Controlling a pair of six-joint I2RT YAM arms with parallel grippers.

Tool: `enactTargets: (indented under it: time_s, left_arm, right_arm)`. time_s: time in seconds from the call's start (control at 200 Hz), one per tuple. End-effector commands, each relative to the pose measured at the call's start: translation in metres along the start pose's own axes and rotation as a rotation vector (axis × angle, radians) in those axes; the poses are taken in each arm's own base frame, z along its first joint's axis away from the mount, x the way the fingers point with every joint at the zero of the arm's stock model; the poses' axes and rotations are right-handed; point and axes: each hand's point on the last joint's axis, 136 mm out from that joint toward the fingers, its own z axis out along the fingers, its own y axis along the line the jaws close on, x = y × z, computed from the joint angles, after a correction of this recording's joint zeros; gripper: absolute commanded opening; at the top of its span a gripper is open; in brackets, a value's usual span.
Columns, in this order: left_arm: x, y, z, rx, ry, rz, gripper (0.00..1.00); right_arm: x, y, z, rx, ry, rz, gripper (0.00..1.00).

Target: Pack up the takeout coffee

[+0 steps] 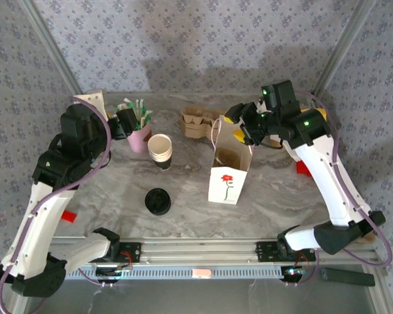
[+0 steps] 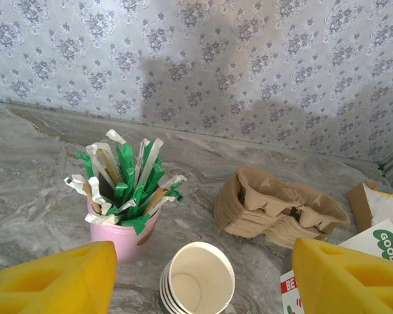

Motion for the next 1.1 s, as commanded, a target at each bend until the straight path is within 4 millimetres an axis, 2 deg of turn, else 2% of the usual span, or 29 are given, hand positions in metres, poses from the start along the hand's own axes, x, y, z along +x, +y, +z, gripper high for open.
enactTargets:
  time_s: [0.0, 0.115, 0.205, 0.305, 0.41, 0.465, 0.525, 0.565, 0.665, 0.73, 0.86, 0.904, 1.094]
  left_arm:
    - [-0.010, 0.000, -0.007, 0.007, -0.033, 0.008, 0.71]
    - [-0.009, -0.007, -0.004, 0.033, -0.009, 0.018, 0.72]
    - [-0.008, -0.013, -0.001, 0.053, 0.017, 0.027, 0.76]
    - [-0.006, -0.018, 0.003, 0.076, 0.033, 0.029, 0.84]
    - [-0.004, -0.026, 0.010, 0.106, 0.054, 0.030, 0.95]
    - [-0.003, -0.032, 0.015, 0.127, 0.076, 0.031, 0.99]
    - [0.001, -0.040, 0.023, 0.159, 0.108, 0.036, 1.00]
    - [0.003, -0.045, 0.028, 0.176, 0.125, 0.034, 1.00]
    - [0.009, -0.055, 0.043, 0.218, 0.155, 0.026, 1.00]
    - [0.013, -0.060, 0.051, 0.236, 0.161, 0.021, 0.99]
    - [0.026, -0.062, 0.068, 0.236, 0.205, 0.044, 1.00]
    - [0.024, -0.065, 0.075, 0.243, 0.193, 0.050, 1.00]
    - [0.038, -0.068, 0.095, 0.253, 0.231, 0.074, 1.00]
  right_arm:
    - [-0.003, 0.028, -0.026, -0.096, -0.019, -0.110, 0.58]
    - [-0.012, 0.048, -0.060, -0.132, -0.068, -0.248, 0.58]
    - [-0.030, 0.047, -0.093, -0.090, -0.167, -0.353, 0.58]
    - [-0.062, 0.018, -0.117, 0.038, -0.282, -0.410, 0.59]
    - [-0.099, -0.039, -0.122, 0.251, -0.349, -0.383, 0.62]
    - [-0.114, -0.074, -0.114, 0.337, -0.341, -0.309, 0.65]
    - [-0.125, -0.103, -0.103, 0.362, -0.336, -0.235, 0.69]
    - [-0.131, -0.129, -0.093, 0.379, -0.333, -0.152, 0.75]
    - [-0.143, -0.178, -0.064, 0.304, -0.339, 0.086, 0.84]
    - [-0.151, -0.203, -0.046, 0.232, -0.359, 0.224, 0.90]
    - [-0.168, -0.240, -0.017, 0.173, -0.418, 0.366, 0.97]
    - [-0.177, -0.245, -0.009, 0.148, -0.441, 0.397, 0.99]
    - [-0.199, -0.274, 0.025, 0.097, -0.505, 0.571, 1.00]
